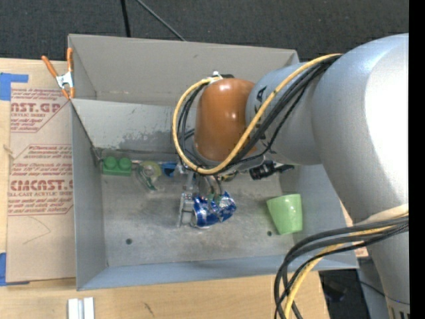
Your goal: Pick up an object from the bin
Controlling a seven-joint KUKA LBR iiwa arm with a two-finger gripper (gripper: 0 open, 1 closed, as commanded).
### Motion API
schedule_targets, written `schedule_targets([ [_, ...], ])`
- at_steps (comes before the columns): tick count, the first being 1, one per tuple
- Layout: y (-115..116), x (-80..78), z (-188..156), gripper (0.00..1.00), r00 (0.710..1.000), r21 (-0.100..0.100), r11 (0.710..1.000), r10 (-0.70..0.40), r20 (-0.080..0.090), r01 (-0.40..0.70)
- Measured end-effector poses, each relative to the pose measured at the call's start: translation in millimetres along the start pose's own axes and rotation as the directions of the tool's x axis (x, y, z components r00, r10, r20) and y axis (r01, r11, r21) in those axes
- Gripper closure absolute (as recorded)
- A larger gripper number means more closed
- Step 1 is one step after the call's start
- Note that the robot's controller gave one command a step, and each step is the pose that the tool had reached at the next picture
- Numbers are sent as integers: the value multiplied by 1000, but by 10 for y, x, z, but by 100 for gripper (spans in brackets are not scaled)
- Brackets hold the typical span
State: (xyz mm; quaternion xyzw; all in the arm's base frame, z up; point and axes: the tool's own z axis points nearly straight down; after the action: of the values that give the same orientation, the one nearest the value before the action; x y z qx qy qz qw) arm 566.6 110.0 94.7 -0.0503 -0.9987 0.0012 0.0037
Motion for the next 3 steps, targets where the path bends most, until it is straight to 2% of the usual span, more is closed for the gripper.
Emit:
schedule_targets([
  [1,-680,434,181,0,878,1,878,-478,4,478],
  [2,-656,428,174,100,878,-1,878,-479,8,479],
  [3,-656,428,174,0,878,-1,878,-479,8,479],
])
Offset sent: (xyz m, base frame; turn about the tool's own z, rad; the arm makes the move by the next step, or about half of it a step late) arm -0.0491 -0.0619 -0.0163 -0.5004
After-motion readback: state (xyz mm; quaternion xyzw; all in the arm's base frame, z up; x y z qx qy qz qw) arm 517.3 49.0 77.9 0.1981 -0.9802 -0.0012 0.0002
